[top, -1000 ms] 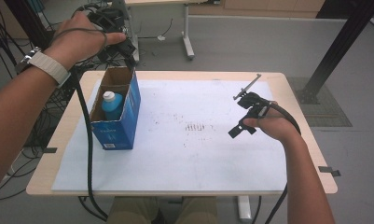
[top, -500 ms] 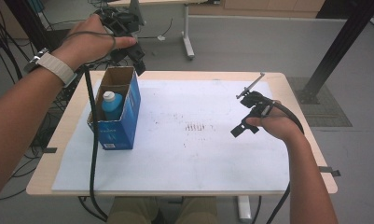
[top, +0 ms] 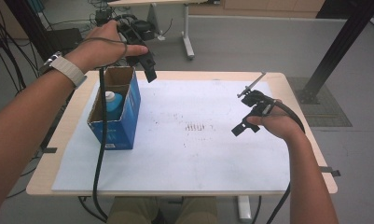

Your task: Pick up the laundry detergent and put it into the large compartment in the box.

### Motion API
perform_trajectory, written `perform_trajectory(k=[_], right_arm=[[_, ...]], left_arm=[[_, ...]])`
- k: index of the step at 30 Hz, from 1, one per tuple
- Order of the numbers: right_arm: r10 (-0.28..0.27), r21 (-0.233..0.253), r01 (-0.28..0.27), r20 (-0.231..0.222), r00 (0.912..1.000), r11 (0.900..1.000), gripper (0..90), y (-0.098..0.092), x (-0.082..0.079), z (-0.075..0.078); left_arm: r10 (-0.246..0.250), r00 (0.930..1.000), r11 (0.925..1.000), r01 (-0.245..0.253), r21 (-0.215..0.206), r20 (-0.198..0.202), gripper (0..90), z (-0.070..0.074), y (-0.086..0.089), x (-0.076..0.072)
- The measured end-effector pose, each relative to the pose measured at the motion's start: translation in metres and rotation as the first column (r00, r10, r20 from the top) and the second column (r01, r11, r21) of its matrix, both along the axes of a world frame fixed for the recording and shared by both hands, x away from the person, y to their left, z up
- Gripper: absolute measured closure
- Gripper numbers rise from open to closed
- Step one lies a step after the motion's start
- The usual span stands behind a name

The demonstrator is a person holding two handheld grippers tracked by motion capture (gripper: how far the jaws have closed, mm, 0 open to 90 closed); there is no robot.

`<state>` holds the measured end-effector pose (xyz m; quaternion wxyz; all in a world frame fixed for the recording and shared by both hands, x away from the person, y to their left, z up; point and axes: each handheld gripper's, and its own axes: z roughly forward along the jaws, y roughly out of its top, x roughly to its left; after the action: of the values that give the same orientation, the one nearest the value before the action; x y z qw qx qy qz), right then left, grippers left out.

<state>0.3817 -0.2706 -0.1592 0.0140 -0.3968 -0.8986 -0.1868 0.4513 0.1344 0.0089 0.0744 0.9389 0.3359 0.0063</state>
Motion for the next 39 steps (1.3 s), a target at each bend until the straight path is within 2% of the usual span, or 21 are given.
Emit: perform_trajectory(k=[10, 13, 18, 22, 25, 31, 33, 39], right_arm=[[-0.002, -0.001, 0.002, 0.0, 1.0, 1.0, 8.3, 0.001, 0.001, -0.001], [-0.001, 0.0, 0.001, -0.001, 1.0, 1.0, 8.3, 0.001, 0.002, -0.002], [0.0, -0.001, 0.0, -0.003, 1.0, 1.0, 8.3, 0.001, 0.003, -0.002], [-0.002, 0.001, 0.002, -0.006, 1.0, 1.0, 8.3, 0.001, 0.003, -0.004], [-0.003, 0.002, 0.003, -0.007, 1.0, 1.0, 8.3, 0.0, 0.003, -0.006], [-0.005, 0.003, 0.005, -0.012, 0.9999, 1.0, 8.3, 0.0, 0.004, -0.007], [-0.004, 0.001, 0.004, -0.014, 0.9999, 1.0, 8.3, 0.0, 0.004, -0.007], [-0.004, 0.003, 0.004, -0.011, 0.9999, 1.0, 8.3, -0.001, 0.003, -0.007]], left_arm=[[-0.103, 0.9946, 0.9946, 0.103, -0.013, 0.006, 8.2, -0.009, -0.008, 0.001], [-0.133, 0.9909, 0.9909, 0.134, -0.015, 0.017, 8.2, -0.011, -0.011, 0.0], [-0.197, 0.9803, 0.9804, 0.197, -0.011, 0.018, 8.2, -0.017, -0.018, -0.001], [-0.215, 0.9765, 0.9766, 0.215, 0.008, 0.012, 8.1, -0.027, -0.026, 0.0], [-0.245, 0.9695, 0.9693, 0.245, 0.024, 0.004, 7.9, -0.035, -0.033, 0.0], [-0.306, 0.9517, 0.9505, 0.304, 0.066, 0.026, 7.8, -0.05, -0.046, -0.006], [-0.33, 0.9437, 0.9428, 0.328, 0.057, 0.022, 7.8, -0.053, -0.048, -0.006], [-0.359, 0.9332, 0.9325, 0.358, 0.047, 0.012, 7.8, -0.061, -0.051, -0.007]])
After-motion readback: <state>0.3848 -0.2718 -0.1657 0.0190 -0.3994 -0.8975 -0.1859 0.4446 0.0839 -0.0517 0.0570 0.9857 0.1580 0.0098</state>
